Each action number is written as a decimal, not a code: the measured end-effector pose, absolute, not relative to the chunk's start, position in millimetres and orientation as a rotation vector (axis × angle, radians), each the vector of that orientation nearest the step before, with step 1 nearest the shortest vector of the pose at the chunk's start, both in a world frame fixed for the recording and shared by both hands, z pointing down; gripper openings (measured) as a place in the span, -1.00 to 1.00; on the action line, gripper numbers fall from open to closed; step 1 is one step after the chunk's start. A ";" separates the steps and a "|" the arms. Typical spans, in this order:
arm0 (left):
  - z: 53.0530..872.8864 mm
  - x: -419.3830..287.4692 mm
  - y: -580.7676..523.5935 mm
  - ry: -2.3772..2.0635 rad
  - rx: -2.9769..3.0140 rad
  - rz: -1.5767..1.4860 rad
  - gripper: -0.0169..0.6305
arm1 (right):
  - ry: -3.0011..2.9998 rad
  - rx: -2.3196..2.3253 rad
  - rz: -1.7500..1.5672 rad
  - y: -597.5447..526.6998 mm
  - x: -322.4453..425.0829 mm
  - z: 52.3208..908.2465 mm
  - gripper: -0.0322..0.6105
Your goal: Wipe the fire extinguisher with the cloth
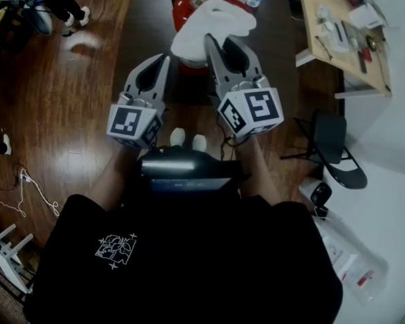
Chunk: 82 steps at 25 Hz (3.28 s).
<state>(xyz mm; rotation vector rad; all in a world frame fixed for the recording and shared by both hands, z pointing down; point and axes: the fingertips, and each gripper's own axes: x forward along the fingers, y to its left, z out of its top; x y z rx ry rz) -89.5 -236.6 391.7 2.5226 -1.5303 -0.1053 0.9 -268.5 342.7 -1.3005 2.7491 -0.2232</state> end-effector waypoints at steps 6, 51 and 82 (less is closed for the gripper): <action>409.2 -78.3 -243.8 -1.502 2.548 -0.061 -0.95 | 2.869 -1.400 -0.412 -266.2 1.9 452.2 -0.57; 420.9 -108.3 -228.2 -1.421 2.562 -0.029 -0.95 | 2.734 -1.208 -0.614 -232.7 -4.5 468.8 -0.59; 412.9 -74.3 -251.1 -1.472 2.530 -0.076 -0.95 | 2.682 -1.450 -1.015 -328.7 63.3 565.6 -0.61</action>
